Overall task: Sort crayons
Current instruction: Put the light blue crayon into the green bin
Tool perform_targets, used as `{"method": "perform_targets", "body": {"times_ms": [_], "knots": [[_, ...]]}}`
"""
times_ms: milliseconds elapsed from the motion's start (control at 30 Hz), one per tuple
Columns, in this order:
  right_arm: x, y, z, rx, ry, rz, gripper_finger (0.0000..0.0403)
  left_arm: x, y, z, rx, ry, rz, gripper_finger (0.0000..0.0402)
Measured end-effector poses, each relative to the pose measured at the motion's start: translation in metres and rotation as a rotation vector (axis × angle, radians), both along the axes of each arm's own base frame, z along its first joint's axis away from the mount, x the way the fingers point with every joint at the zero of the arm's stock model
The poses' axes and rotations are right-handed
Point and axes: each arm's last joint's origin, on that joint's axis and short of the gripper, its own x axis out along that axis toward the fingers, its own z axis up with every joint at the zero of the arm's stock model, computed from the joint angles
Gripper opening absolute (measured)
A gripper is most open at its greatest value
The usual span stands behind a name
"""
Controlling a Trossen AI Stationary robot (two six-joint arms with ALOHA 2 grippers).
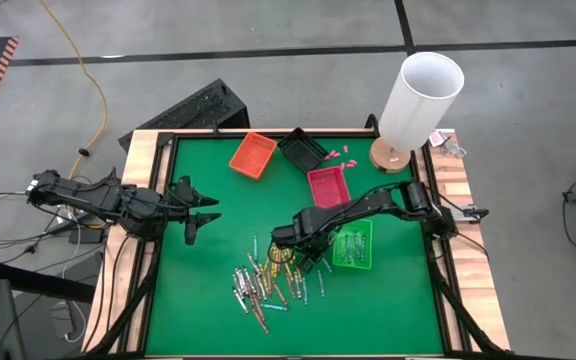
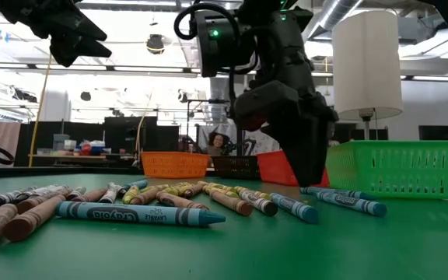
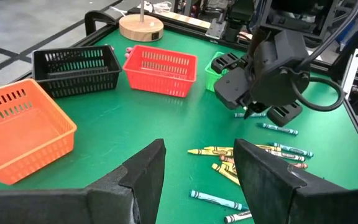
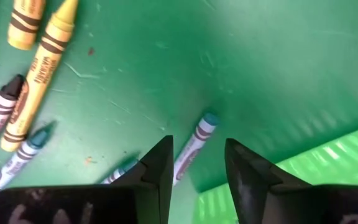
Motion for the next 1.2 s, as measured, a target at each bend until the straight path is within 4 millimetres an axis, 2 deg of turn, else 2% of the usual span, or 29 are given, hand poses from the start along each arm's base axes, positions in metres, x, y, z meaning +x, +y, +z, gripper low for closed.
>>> {"method": "perform_targets", "body": {"times_ms": [567,800,967,1067,1200], "knots": [[0.004,0.001,0.000,0.005,-0.043,0.001,0.0137,0.000,0.000,0.000,0.001,0.001,0.000,0.0180],[-0.002,0.000,-0.014,0.020,-0.024,-0.024,0.0137,0.000,0.000,0.000,0.005,0.002,-0.001,0.0180],[-0.002,0.000,-0.016,0.035,-0.024,-0.049,0.0136,0.000,0.000,0.000,0.005,0.002,-0.001,0.0180],[-0.002,0.000,-0.015,0.038,-0.023,-0.056,0.0123,0.000,0.000,0.000,0.005,0.002,-0.001,0.0180],[-0.001,0.000,-0.015,0.041,-0.021,-0.081,0.0081,0.000,0.000,0.000,0.005,0.002,-0.001,0.0180]]}}
